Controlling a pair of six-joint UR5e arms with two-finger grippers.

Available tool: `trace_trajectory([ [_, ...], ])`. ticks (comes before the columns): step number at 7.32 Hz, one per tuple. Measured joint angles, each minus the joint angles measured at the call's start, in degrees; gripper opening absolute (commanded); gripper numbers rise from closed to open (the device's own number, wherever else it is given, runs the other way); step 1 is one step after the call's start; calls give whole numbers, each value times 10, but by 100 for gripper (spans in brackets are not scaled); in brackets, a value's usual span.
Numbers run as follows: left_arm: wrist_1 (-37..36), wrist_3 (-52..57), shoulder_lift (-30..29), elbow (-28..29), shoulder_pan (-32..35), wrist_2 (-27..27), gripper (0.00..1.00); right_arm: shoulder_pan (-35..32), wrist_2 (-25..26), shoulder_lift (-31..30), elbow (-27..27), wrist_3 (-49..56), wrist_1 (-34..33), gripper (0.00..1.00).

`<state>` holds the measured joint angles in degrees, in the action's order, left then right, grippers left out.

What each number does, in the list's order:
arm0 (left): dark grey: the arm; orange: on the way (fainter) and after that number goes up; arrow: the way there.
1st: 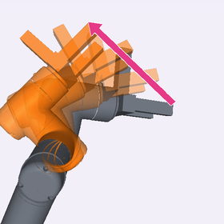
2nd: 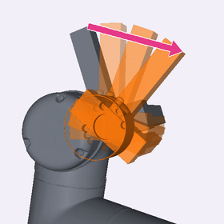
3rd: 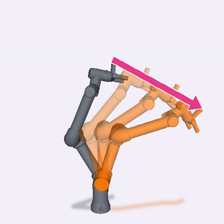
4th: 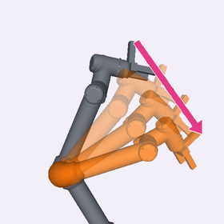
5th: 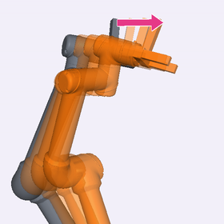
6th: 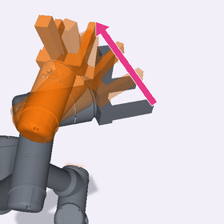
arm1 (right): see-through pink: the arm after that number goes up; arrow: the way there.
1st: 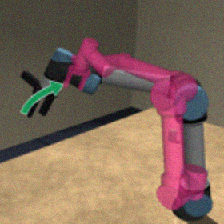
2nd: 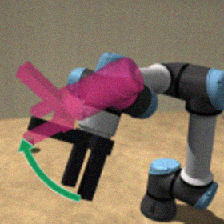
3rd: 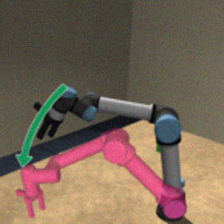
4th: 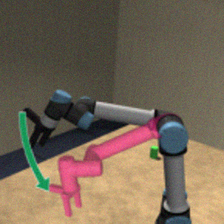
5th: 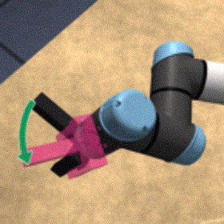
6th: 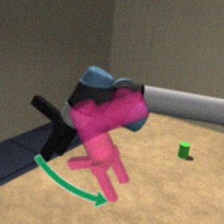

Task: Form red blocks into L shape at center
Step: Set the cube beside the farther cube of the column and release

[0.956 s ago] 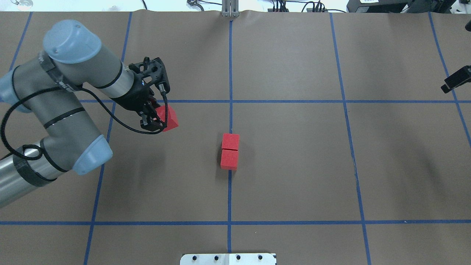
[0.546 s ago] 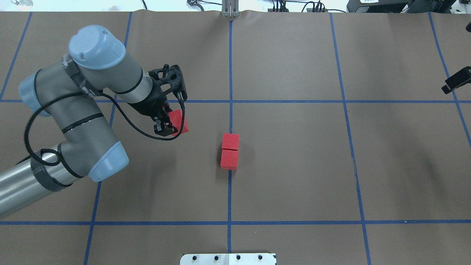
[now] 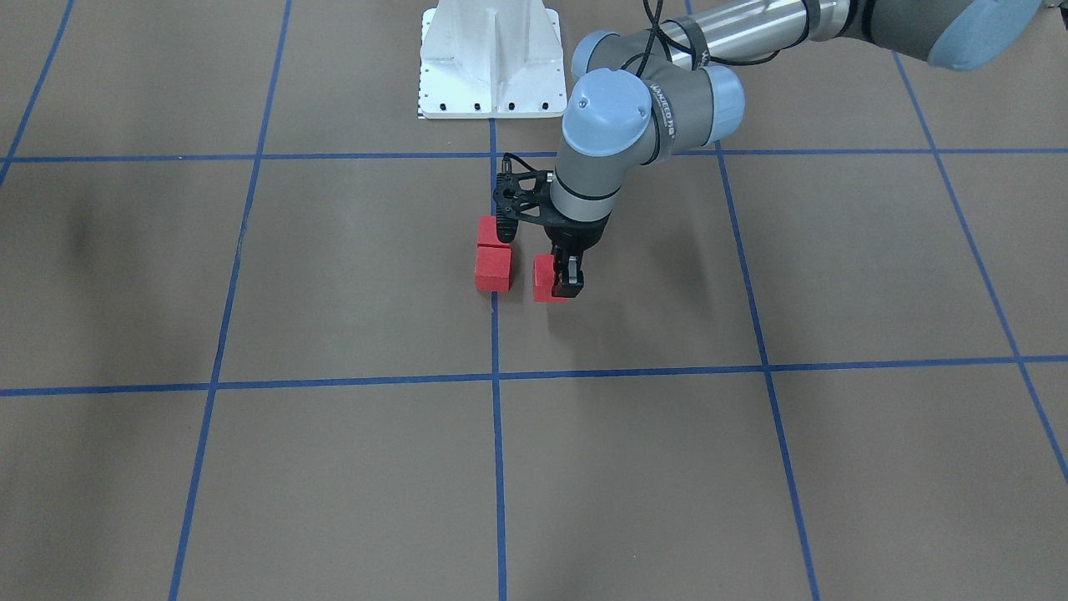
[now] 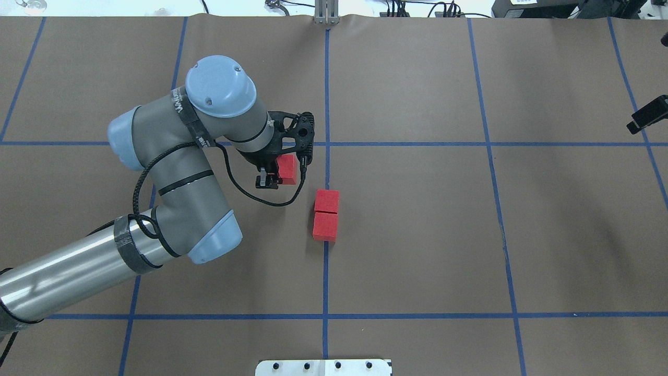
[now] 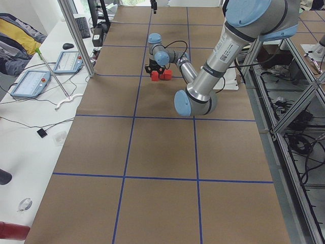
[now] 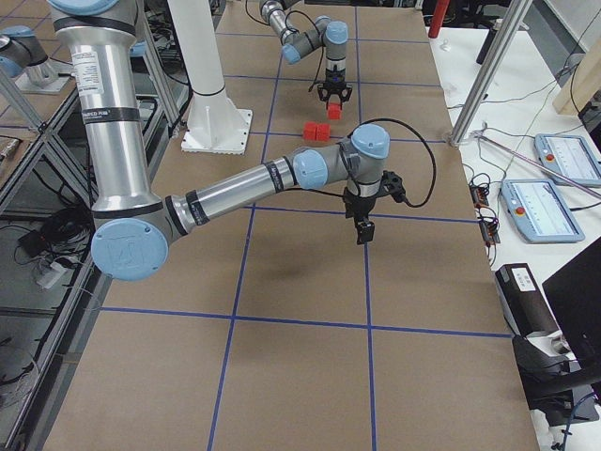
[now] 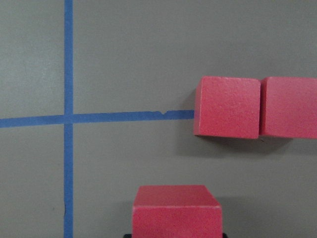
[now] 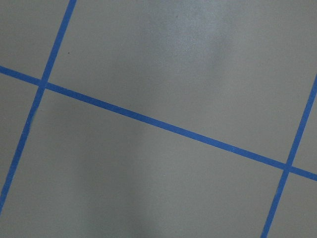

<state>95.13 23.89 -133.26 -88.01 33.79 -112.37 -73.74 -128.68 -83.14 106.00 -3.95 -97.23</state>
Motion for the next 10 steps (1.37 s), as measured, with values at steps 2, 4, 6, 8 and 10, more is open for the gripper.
trace_trajectory([
  [2, 2, -7, 0, 4, -14, 0, 11, 0, 0, 0, 0, 0, 0, 100],
  [4, 3, -8, -1, 7, -20, 0, 15, 0, 0, 0, 0, 0, 0, 100],
  [6, 3, -9, -1, 8, -22, 0, 16, 0, 1, 1, 0, 0, 0, 100],
  [8, 4, -9, -2, 12, -25, 0, 18, 0, 1, 1, 0, 0, 0, 100],
  [10, 3, -12, -3, 15, -30, 0, 21, 0, 1, 0, 0, 0, -1, 100],
])
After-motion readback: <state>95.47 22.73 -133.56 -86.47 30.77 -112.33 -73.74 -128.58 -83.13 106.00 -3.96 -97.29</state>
